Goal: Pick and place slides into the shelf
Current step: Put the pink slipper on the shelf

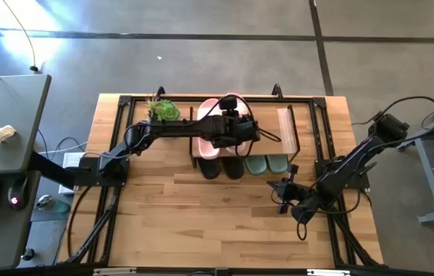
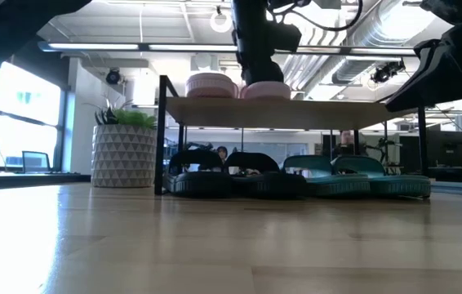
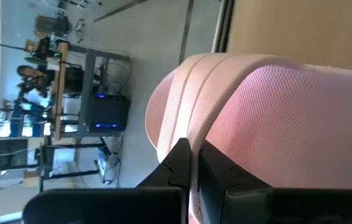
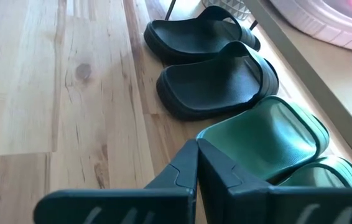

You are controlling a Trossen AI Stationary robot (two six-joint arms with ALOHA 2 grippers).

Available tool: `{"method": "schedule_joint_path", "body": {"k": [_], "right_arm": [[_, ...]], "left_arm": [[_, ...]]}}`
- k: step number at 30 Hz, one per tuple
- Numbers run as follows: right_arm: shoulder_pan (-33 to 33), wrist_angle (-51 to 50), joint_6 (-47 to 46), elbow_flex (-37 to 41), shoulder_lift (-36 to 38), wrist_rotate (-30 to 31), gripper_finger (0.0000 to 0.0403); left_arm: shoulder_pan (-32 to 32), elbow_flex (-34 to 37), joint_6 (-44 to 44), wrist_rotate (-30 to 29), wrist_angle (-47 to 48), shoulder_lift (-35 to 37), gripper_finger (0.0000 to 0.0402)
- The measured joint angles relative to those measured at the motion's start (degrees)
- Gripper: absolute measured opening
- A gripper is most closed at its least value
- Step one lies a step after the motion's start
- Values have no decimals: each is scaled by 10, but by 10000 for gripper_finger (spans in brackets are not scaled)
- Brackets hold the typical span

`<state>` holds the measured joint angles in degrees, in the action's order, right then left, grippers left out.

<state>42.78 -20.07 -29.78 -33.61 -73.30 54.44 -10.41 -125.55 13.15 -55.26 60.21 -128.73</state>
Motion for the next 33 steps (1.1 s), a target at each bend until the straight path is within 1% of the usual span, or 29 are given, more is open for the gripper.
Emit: {"method": "schedule_joint_path", "body": {"k": [4,7,12,16,24,33], "right_arm": [[0,-1,0,0,0,0,0],[0,-3,0,0,0,0,0],[0,-3,0,0,0,0,0],[0,-3,0,0,0,0,0],[0,-3,-2,0,0,0,0],[0,-2,-2,0,0,0,0]], "left_arm": [[4,-15,-4,13,9,-1,0],[5,-31,-6,11,19,0,0],[3,-32,-32,22,52,-1,0],[3,-32,-58,18,82,-1,0],[3,-32,-71,33,92,-1,0],[3,-32,-82,34,104,-4,0]]}}
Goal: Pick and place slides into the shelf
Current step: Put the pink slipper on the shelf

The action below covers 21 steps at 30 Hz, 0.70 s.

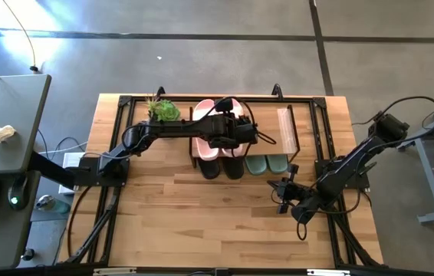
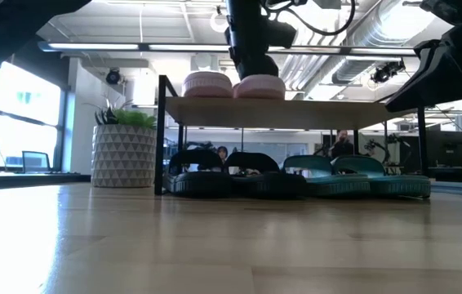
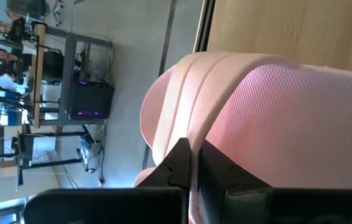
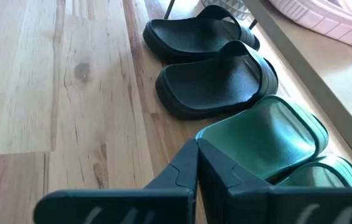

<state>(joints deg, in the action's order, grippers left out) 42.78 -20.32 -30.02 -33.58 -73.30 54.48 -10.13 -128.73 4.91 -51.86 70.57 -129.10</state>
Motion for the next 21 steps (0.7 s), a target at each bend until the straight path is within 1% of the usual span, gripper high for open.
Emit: {"method": "schedule_joint_path", "body": {"k": [2,5,21], "right_arm": [[0,0,0,0,0,0,0],[0,0,0,0,0,0,0],[0,0,0,0,0,0,0]], "left_arm": [[0,0,-3,0,0,0,2],[0,0,-5,1,0,0,15],[0,0,-8,5,1,0,115]]}}
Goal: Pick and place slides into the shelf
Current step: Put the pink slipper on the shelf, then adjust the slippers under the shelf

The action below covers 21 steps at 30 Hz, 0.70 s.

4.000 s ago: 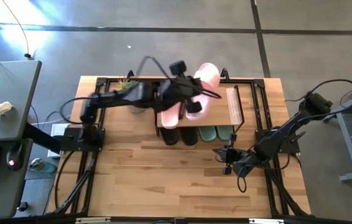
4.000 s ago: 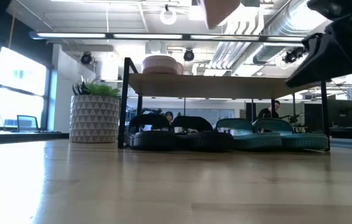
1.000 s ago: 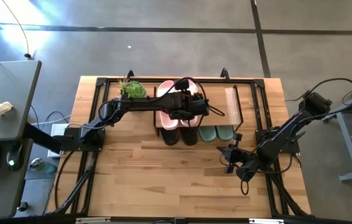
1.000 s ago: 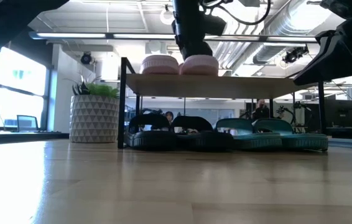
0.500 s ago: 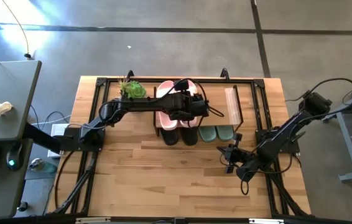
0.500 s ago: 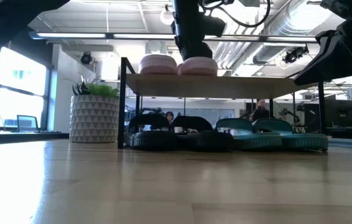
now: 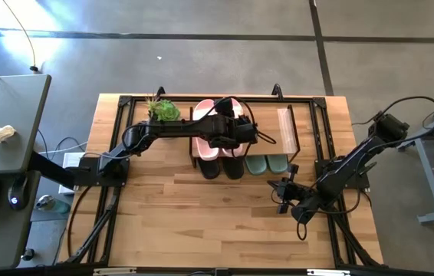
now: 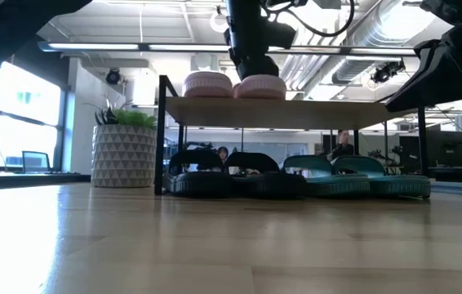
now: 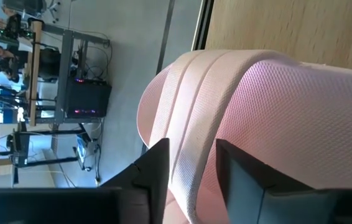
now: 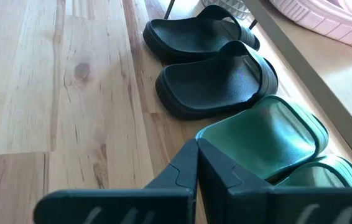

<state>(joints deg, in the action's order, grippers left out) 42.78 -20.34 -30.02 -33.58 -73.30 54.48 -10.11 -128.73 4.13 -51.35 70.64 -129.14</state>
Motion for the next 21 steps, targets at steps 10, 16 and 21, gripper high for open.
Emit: {"method": "schedule_joint_path", "body": {"k": [10,16,21], "right_arm": [[0,-2,0,0,0,1,0],[0,-4,0,0,0,2,0],[0,-4,0,0,0,2,0]], "left_arm": [[9,0,-36,-1,18,14,162],[20,0,-75,0,49,31,181],[39,0,-134,-1,106,59,191]]}}
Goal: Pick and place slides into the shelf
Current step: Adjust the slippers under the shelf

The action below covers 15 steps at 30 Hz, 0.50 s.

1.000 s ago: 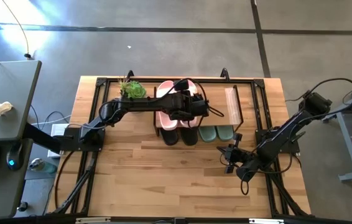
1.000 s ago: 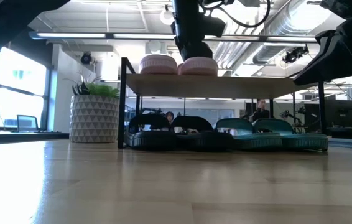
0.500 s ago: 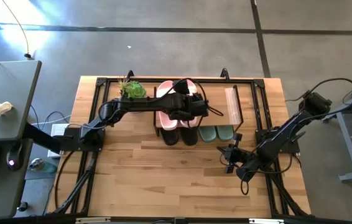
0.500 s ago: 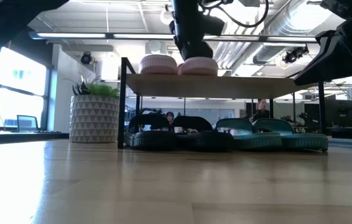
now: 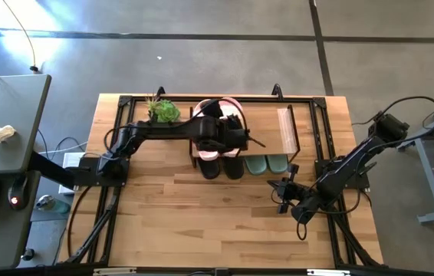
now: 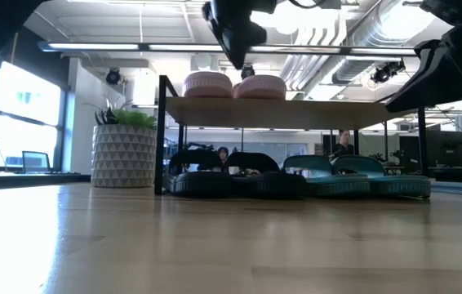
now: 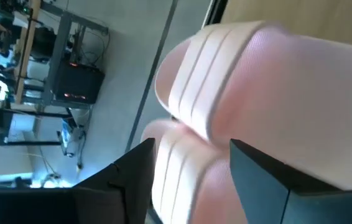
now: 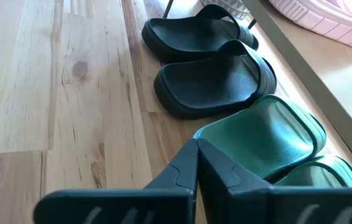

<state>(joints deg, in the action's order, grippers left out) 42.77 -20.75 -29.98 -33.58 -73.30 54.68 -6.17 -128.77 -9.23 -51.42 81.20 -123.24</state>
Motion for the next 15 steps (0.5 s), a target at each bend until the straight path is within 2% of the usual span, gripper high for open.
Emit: {"method": "schedule_joint_path", "body": {"k": [3,7,10,15], "right_arm": [[0,0,0,0,0,0,0],[0,0,0,0,0,0,0],[0,1,0,0,0,-5,0],[-1,12,0,0,0,-33,0]], "left_arm": [[22,0,-55,8,41,21,189],[59,0,-121,48,92,56,179],[96,1,-125,100,88,78,168],[171,0,-132,143,89,97,148]]}}
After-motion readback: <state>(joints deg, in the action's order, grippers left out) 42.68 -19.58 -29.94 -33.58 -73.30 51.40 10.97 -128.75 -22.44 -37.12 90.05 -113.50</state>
